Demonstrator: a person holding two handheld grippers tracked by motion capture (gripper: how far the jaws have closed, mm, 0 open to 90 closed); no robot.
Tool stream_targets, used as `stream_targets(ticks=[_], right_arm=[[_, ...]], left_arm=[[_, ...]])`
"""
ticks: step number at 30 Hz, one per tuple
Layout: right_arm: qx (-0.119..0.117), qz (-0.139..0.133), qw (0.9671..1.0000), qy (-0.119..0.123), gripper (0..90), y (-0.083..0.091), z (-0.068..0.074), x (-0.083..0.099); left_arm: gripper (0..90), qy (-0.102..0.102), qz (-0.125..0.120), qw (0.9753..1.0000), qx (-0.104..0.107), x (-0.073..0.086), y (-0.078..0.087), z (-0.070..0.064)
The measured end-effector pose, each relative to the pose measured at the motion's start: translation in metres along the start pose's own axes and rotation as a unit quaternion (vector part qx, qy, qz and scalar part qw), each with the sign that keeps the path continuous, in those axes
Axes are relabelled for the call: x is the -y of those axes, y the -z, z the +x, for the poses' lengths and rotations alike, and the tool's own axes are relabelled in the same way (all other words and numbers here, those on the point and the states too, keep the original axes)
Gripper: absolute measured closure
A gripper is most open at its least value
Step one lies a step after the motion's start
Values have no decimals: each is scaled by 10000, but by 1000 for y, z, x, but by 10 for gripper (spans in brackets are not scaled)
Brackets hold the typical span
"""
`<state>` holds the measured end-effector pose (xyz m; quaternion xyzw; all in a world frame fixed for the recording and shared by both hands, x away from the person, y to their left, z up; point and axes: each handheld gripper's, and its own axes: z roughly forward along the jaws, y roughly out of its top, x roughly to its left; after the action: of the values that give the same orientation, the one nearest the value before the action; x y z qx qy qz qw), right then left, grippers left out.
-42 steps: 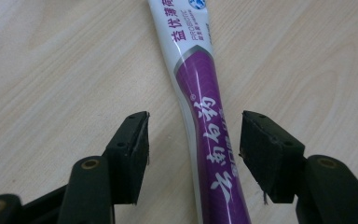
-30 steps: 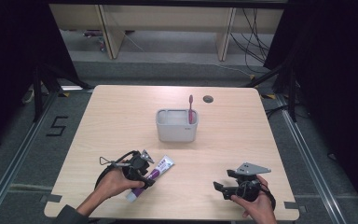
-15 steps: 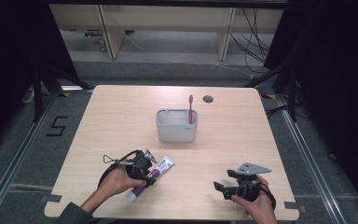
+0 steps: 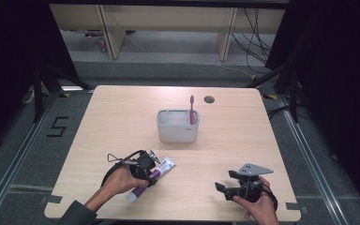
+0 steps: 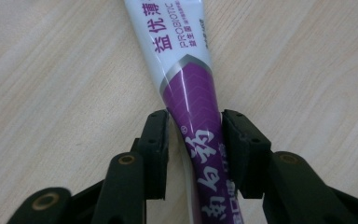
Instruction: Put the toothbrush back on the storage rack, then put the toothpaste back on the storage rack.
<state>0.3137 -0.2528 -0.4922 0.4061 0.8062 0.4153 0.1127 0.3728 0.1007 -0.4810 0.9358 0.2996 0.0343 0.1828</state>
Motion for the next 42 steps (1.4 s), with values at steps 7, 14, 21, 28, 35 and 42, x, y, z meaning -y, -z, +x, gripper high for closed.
stream_targets(ticks=[7, 14, 21, 28, 35, 42], right_arm=[[-11, -10, 10000, -7, 247, 1, 1, 1], [17, 6, 10000, -4, 248, 1, 0, 1], [-21, 25, 9999, -99, 248, 0, 3, 2], [-30, 38, 10000, -84, 248, 0, 1, 1], [-40, 41, 9999, -93, 248, 0, 2, 1], [-44, 50, 9999, -114, 248, 0, 2, 1]], left_arm=[[654, -152, 134, 9998, -67, -3, -4, -4], [662, -194, 213, 9996, -78, -5, -4, -4], [681, -231, 336, 9992, -51, -7, -4, -3], [711, -317, 390, 9987, -38, -6, -3, -3], [722, -390, 393, 9984, -81, -7, -3, -4], [736, -541, 281, 9980, -183, -6, -2, -5]])
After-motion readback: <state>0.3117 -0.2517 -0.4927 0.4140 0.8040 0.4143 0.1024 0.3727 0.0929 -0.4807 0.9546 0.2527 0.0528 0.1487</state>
